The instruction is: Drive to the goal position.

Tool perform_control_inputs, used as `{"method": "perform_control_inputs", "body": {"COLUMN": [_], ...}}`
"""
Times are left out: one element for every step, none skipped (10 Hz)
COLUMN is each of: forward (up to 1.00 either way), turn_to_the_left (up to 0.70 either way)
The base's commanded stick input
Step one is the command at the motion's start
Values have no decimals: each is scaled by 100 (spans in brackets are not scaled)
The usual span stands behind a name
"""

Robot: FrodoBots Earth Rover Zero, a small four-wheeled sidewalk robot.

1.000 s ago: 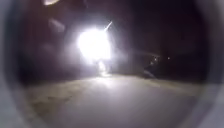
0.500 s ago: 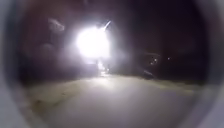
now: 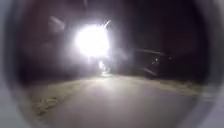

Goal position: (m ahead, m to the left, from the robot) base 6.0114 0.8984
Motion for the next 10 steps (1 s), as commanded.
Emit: {"method": "perform_control_inputs", "body": {"forward": [100, 100, 100, 100, 100, 100, 100, 100, 100, 100], "turn_to_the_left": [12, 10, 9, 10, 11, 12, 13, 12, 10, 9]}}
